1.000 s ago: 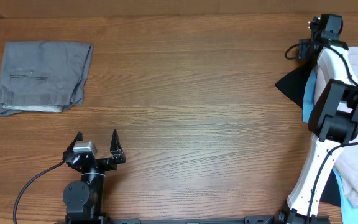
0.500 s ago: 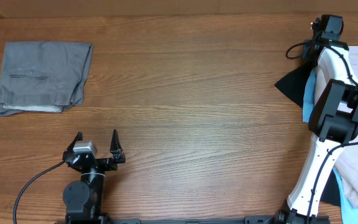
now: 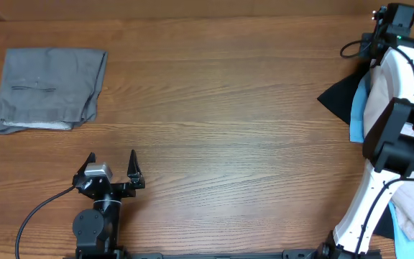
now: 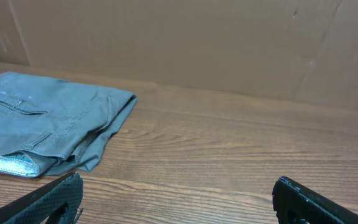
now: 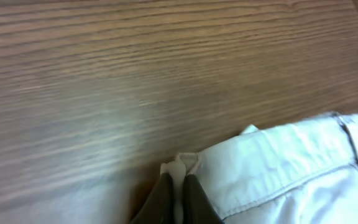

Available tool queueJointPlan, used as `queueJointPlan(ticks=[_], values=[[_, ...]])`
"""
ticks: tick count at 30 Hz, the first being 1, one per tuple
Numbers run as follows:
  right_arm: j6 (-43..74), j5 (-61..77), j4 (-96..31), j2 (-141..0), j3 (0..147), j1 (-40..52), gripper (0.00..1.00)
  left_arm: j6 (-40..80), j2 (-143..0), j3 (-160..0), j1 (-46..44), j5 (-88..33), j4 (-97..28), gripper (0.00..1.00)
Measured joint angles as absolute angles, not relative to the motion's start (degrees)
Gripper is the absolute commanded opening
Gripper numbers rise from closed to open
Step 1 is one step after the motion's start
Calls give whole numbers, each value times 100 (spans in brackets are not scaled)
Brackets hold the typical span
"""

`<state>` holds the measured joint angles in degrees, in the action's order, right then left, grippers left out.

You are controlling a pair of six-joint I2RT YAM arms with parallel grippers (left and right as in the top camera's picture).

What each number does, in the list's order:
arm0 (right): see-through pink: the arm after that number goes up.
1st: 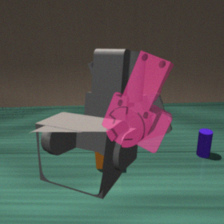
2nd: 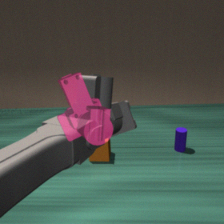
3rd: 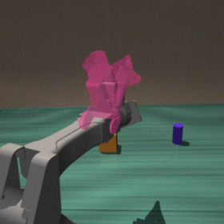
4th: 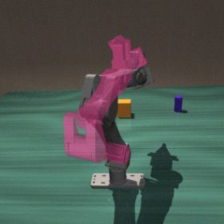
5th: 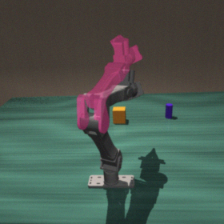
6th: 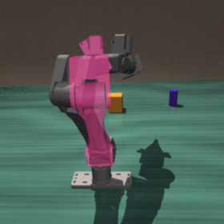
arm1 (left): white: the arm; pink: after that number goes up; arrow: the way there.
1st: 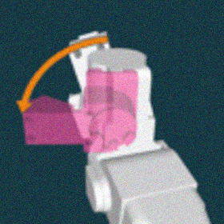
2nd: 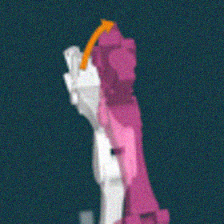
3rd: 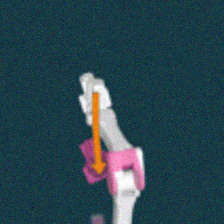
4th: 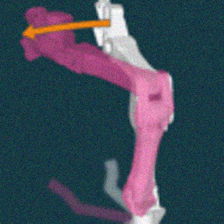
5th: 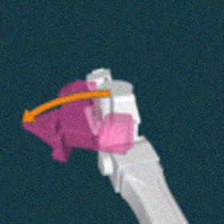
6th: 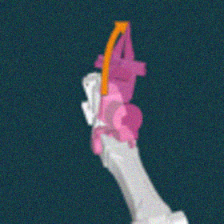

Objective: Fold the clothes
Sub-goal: 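Grasp the beige pants waistband with the right gripper, then drag the beige pants leftward onto the open table center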

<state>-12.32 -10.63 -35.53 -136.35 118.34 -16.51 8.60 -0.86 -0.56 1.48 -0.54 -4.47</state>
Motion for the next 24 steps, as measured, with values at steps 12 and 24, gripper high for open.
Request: queueJointPlan(ticks=[12, 24], values=[[-729, -338, -5129, -12269, 11834, -823, 4, 860, -86, -56, 148, -54, -447, 100], [786, 1184, -5756, -11646, 11813, 1737, 4, 860, -86, -56, 148, -54, -449, 100]])
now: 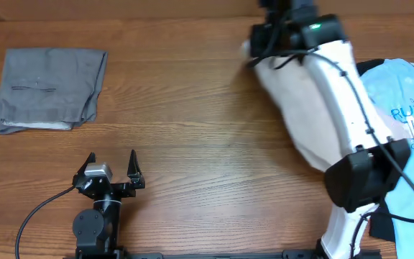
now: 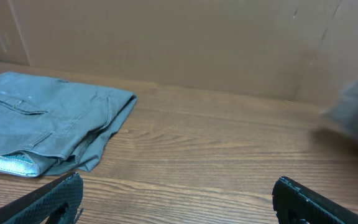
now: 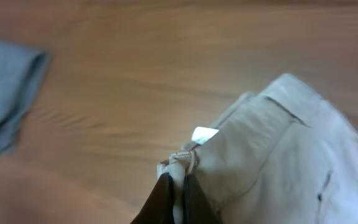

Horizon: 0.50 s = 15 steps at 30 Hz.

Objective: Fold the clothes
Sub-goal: 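Drag the beige pants leftward onto the open table center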

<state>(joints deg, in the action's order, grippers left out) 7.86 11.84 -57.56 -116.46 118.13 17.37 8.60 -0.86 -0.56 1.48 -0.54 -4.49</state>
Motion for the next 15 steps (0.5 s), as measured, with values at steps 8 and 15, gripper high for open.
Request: queueJointPlan(ticks=[8, 15], values=[[1476, 1483, -4777, -12228, 11747, 3319, 4, 860, -86, -56, 148, -54, -449, 100], [1739, 1525, -4091, -12687, 11640, 4303, 4, 860, -86, -56, 148, -54, -449, 100]])
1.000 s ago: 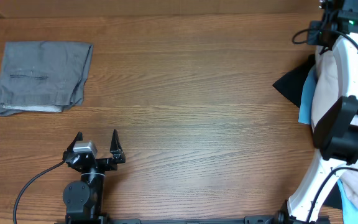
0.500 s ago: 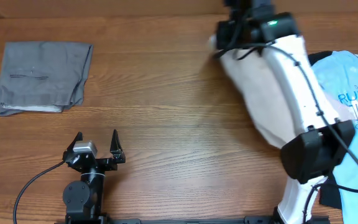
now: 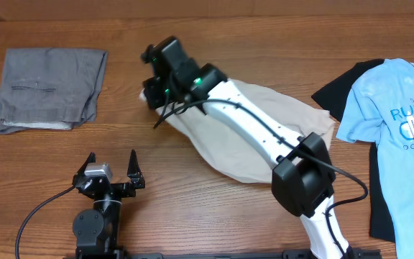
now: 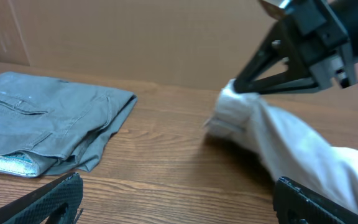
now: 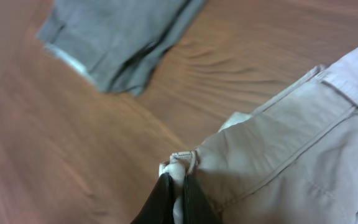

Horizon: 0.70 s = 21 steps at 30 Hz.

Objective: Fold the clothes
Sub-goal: 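Drag the beige pants leftward onto the open table center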

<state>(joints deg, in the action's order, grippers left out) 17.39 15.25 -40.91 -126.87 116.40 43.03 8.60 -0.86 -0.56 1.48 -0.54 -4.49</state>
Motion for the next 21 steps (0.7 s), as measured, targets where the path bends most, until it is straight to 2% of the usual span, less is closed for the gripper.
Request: queueJointPlan(ticks=[4, 6, 7, 8, 9, 10, 17, 19, 21], values=[[1798, 1592, -3896, -12687, 11640, 4493, 6, 860, -86, -56, 148, -54, -449, 100], [1815, 1647, -3854, -12687, 11640, 4495, 17, 860, -86, -56, 148, -54, -449, 100], [1817, 1710, -3852, -12687, 11640, 4471, 26, 860, -86, -56, 148, -54, -447, 100], [1863, 1780, -3852, -12687, 11642, 4453, 42, 860, -86, -56, 148, -51, -449, 100], [1848, 1909, -3850, -12687, 11646, 4414, 49, 860, -86, -56, 148, -56, -449, 100], [1859, 2023, -3852, -12687, 11646, 4368, 52, 860, -86, -56, 148, -54, -447, 99], [1804, 2561, -4746, -12575, 11671, 3760, 57, 860, -86, -56, 148, -54, -449, 100], [1798, 2536, -5352, -12462, 11677, 3474, 57, 860, -86, -56, 148, -54, -449, 100], [1796, 2456, -5898, -12333, 11679, 3173, 51, 860, -86, -56, 148, -54, -449, 100]])
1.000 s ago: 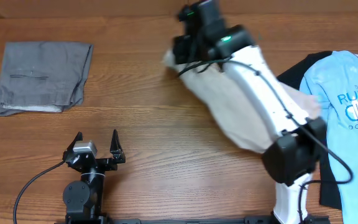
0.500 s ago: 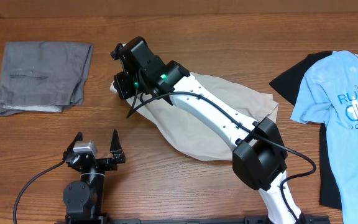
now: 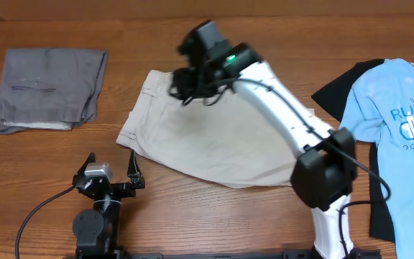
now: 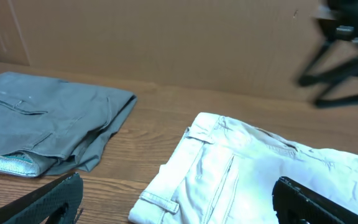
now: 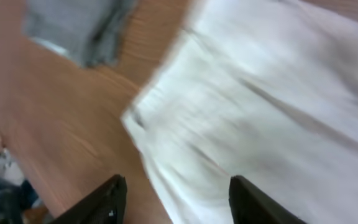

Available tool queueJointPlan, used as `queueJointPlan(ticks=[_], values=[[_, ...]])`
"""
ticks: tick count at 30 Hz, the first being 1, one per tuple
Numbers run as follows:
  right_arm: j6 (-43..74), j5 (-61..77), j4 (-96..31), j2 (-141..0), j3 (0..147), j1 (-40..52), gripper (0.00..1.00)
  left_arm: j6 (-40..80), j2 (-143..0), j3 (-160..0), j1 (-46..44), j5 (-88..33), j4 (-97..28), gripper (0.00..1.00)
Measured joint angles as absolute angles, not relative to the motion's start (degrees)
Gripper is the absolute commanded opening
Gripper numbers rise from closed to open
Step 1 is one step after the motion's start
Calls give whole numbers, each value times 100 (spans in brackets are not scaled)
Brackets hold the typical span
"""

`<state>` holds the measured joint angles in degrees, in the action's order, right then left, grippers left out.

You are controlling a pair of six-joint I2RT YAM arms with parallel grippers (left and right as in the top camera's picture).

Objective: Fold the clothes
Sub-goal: 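Drag the beige pants leftward onto the open table center, then release the pants and move the right gripper to their right edge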

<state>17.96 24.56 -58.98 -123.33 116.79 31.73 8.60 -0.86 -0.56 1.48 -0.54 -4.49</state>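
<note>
Beige shorts [image 3: 214,140] lie spread flat across the middle of the table, waistband toward the left; they also show in the left wrist view [image 4: 247,174] and blurred in the right wrist view [image 5: 260,106]. My right gripper [image 3: 182,86] hovers open above their upper left part, nothing between its fingers [image 5: 114,196]. My left gripper [image 3: 111,167] rests open at the front left, its fingertips [image 4: 61,193] just short of the waistband. Folded grey trousers [image 3: 49,88] lie at the far left.
A light blue T-shirt [image 3: 394,137] lies on a black garment [image 3: 343,97] at the right edge. The right arm [image 3: 286,115] reaches diagonally over the shorts. A brown wall [image 4: 179,43] stands behind the table.
My right gripper has let go of the beige shorts and now stands open above them. The shorts, bunched up at the gripper before, now lie spread flat.
My right gripper was shut on the shorts' waistband over the clothes pile at the far right. It then held them above the table's back middle, then near the grey trousers. Now the shorts lie flat mid-table and the gripper is open. The left arm stayed still.
</note>
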Motion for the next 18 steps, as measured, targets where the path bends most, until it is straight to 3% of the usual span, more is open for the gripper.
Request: queueJointPlan(ticks=[4, 6, 7, 13, 18], values=[[1763, 2082, -7113, -12090, 11712, 2412, 33, 862, -86, -56, 148, -54, -449, 100], [1791, 1809, -7708, -12044, 11714, 1997, 10, 860, -86, -56, 148, -54, -447, 100], [1747, 1667, -7898, -12040, 11714, 1855, 4, 862, -86, -56, 148, -54, -449, 100], [1789, 934, -8538, -12027, 11306, 1175, 4, 860, -86, -56, 148, -54, -449, 100], [1789, 628, -8114, -12025, 10285, 972, 4, 860, -86, -56, 148, -54, -449, 100]])
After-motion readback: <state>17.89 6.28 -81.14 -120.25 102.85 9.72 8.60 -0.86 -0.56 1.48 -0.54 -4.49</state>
